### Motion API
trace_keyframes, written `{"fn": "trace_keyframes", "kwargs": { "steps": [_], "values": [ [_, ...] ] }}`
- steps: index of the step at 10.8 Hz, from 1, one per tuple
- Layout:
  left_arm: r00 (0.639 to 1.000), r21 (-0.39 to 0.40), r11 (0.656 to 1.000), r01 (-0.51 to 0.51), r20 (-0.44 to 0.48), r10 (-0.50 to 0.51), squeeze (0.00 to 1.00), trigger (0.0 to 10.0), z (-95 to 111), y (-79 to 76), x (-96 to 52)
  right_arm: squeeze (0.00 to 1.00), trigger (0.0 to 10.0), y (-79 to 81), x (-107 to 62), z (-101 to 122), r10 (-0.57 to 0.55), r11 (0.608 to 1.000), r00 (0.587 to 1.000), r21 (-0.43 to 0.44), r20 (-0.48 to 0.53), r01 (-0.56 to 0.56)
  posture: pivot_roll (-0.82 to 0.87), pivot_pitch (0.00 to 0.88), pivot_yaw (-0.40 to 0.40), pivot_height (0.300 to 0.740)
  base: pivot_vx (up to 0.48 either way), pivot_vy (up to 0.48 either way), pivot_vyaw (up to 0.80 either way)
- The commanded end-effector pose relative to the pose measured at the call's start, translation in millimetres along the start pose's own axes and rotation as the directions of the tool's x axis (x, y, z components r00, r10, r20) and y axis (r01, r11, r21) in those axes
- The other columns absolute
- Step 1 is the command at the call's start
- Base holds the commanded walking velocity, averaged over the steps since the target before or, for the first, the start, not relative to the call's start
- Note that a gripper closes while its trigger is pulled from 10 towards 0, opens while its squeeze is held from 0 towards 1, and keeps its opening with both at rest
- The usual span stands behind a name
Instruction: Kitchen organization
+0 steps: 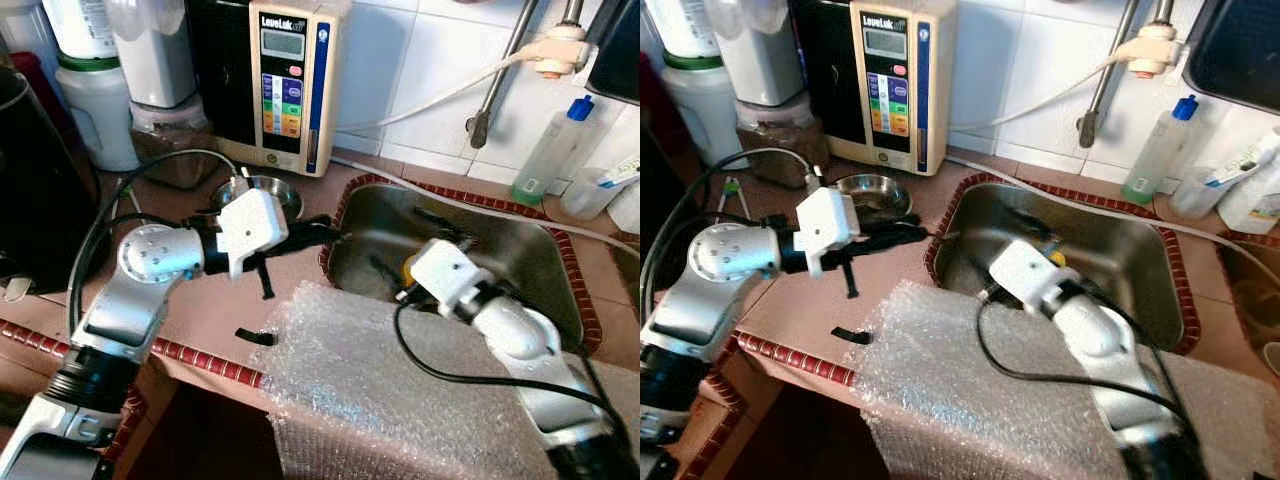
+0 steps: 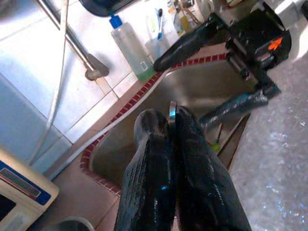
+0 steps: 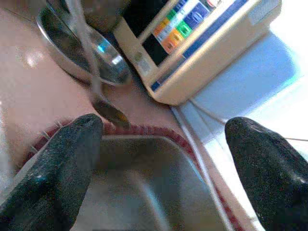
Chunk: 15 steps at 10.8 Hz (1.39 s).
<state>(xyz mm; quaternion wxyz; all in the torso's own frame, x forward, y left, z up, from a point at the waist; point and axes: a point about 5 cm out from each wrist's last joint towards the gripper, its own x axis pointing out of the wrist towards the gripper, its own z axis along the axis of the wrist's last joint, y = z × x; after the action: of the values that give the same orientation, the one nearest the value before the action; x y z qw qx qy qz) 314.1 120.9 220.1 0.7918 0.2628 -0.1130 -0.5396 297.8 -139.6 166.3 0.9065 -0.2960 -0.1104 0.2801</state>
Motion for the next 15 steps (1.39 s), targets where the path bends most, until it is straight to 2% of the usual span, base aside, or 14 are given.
{"fn": "trace_keyframes", "kwargs": {
  "steps": [1, 3, 6, 8, 9, 10, 12, 15],
  "values": [
    [1.0, 0.007, 1.0, 0.027, 0.012, -0.027, 0.0, 0.0, 4.3, -3.0, 2.9, 0.0, 10.0, 3.2, 2.9, -3.5, 0.043, 0.999, 0.999, 0.027, -0.01, -0.043, 0.15, 0.0, -0.078, 0.74, 0.0, 0.0, 0.0],
    [0.999, -0.006, 0.999, 0.043, 0.021, -0.043, 0.0, 0.0, 4.0, -9.8, 6.3, 0.0, 10.0, 17.9, 14.3, -3.0, 0.135, 0.988, 0.991, 0.072, 0.024, -0.136, 0.15, 0.0, -0.08, 0.74, 0.0, 0.0, 0.0],
    [0.995, -0.039, 0.995, 0.09, 0.056, -0.088, 0.0, 0.0, 8.3, -18.6, 10.0, 0.0, 10.0, 15.4, 24.0, -9.2, 0.151, 0.988, 0.988, 0.017, 0.011, -0.151, 0.15, 0.0, -0.081, 0.74, 0.0, 0.0, 0.0],
    [0.992, -0.053, 0.993, 0.105, 0.07, -0.101, 0.0, 0.0, 11.0, -22.6, 11.4, 0.0, 10.0, 14.9, 32.9, -15.8, 0.155, 0.985, 0.988, 0.072, 0.008, -0.155, 0.15, 0.0, -0.083, 0.74, 0.0, 0.0, 0.0],
    [0.992, -0.057, 0.993, 0.107, 0.073, -0.102, 0.0, 0.0, 11.8, -23.4, 12.0, 0.0, 9.3, 18.3, 36.1, -17.8, 0.175, 0.979, 0.984, 0.102, 0.021, -0.176, 0.15, 0.0, -0.081, 0.74, 0.0, 0.0, 0.0],
    [0.992, -0.061, 0.992, 0.112, 0.071, -0.107, 0.0, 0.0, 11.7, -25.0, 12.5, 0.0, 0.0, 28.0, 45.1, -13.8, 0.217, 0.967, 0.975, 0.122, 0.052, -0.222, 0.16, 0.0, -0.08, 0.74, 0.0, 0.0, 0.0],
    [0.992, -0.063, 0.992, 0.113, 0.066, -0.109, 0.0, 0.0, 11.1, -25.1, 12.4, 0.0, 0.0, 41.2, 51.4, -1.1, 0.266, 0.951, 0.957, 0.132, 0.111, -0.28, 0.16, 0.0, -0.079, 0.74, 0.0, 0.0, 0.0],
    [0.991, -0.067, 0.99, 0.124, 0.068, -0.119, 0.0, 0.0, 11.4, -27.0, 14.0, 0.0, 0.0, 46.5, 45.2, -4.7, 0.307, 0.939, 0.944, 0.119, 0.122, -0.321, 0.15, 0.0, -0.076, 0.74, 0.0, 0.0, 0.0]
  ]
}}
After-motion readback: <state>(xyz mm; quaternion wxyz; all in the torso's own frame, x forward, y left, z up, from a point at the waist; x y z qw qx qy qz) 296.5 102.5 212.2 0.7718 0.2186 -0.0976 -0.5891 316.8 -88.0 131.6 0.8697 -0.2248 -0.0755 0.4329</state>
